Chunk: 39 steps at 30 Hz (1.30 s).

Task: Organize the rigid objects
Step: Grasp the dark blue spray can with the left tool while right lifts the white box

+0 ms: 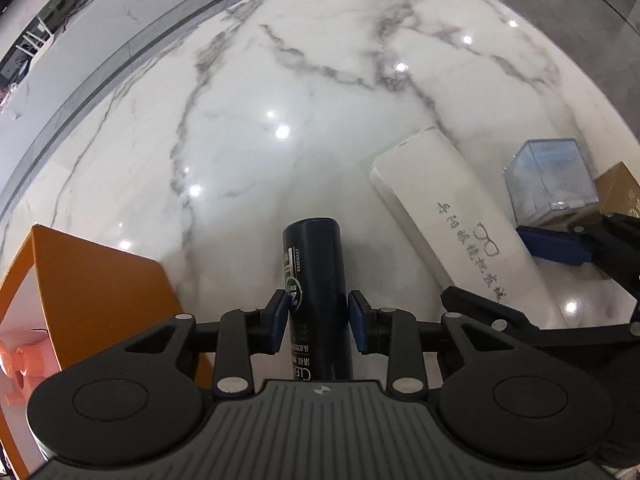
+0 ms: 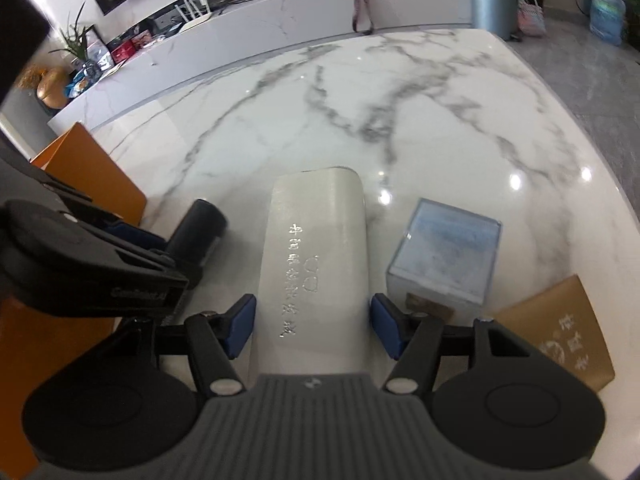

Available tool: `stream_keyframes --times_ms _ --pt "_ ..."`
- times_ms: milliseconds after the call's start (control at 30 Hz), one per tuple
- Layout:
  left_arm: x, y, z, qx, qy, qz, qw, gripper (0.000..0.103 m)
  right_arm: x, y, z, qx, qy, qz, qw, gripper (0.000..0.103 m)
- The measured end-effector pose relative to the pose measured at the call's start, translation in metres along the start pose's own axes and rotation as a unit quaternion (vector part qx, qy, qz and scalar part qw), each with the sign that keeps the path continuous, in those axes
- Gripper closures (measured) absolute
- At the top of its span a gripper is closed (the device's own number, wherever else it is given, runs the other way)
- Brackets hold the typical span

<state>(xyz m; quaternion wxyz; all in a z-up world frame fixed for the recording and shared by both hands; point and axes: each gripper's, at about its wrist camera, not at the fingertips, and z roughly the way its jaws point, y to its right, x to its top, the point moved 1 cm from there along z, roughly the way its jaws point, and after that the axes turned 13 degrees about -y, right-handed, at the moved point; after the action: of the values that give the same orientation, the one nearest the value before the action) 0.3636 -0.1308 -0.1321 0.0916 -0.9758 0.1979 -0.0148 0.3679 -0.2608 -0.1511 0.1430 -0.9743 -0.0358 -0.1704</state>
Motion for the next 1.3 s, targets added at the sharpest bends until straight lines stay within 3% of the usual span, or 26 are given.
stream_keyframes --times_ms 167,233,267,300,433,500,667,833,1033,1300 --pt "-0.001 -0.004 0.007 0.012 -0.025 -0.014 0.9995 0.059 0.000 -0.005 0.002 -0.010 0.004 -0.013 1.000 0.037" --pt "-0.002 -0.010 0.014 0.013 -0.051 -0.025 0.9983 0.052 0.000 -0.009 0.004 -0.023 0.007 -0.029 0.999 0.036" --pt "-0.003 -0.011 0.020 0.011 -0.071 -0.023 0.9972 0.043 0.001 -0.011 0.005 -0.030 0.008 -0.036 0.999 0.036" --pt "-0.005 -0.013 0.020 0.009 -0.067 -0.025 0.9974 0.039 0.001 -0.012 0.006 -0.034 0.011 -0.038 0.999 0.036" --pt "-0.009 -0.017 0.020 -0.006 -0.066 -0.017 0.9977 0.041 0.005 -0.008 0.007 -0.036 0.019 -0.033 0.999 0.036" --pt "-0.009 -0.017 0.019 -0.018 -0.067 -0.010 0.9975 0.063 0.006 -0.009 0.008 -0.039 0.022 -0.037 0.998 0.036" --pt "-0.017 -0.010 0.013 -0.002 -0.034 0.011 0.9994 0.065 0.007 -0.012 0.010 -0.043 0.026 -0.046 0.998 0.040" --pt "-0.025 -0.019 -0.003 -0.042 0.009 -0.010 0.9990 0.065 0.007 0.005 0.005 0.000 0.033 0.013 0.999 0.041" --pt "-0.036 -0.033 -0.018 -0.080 0.044 -0.029 0.9954 0.065 0.006 0.023 -0.002 0.064 0.046 0.091 0.993 0.041" --pt "-0.051 -0.051 -0.043 -0.111 0.085 -0.053 0.9888 0.065 -0.006 0.010 -0.027 0.075 0.080 0.085 0.990 0.041"
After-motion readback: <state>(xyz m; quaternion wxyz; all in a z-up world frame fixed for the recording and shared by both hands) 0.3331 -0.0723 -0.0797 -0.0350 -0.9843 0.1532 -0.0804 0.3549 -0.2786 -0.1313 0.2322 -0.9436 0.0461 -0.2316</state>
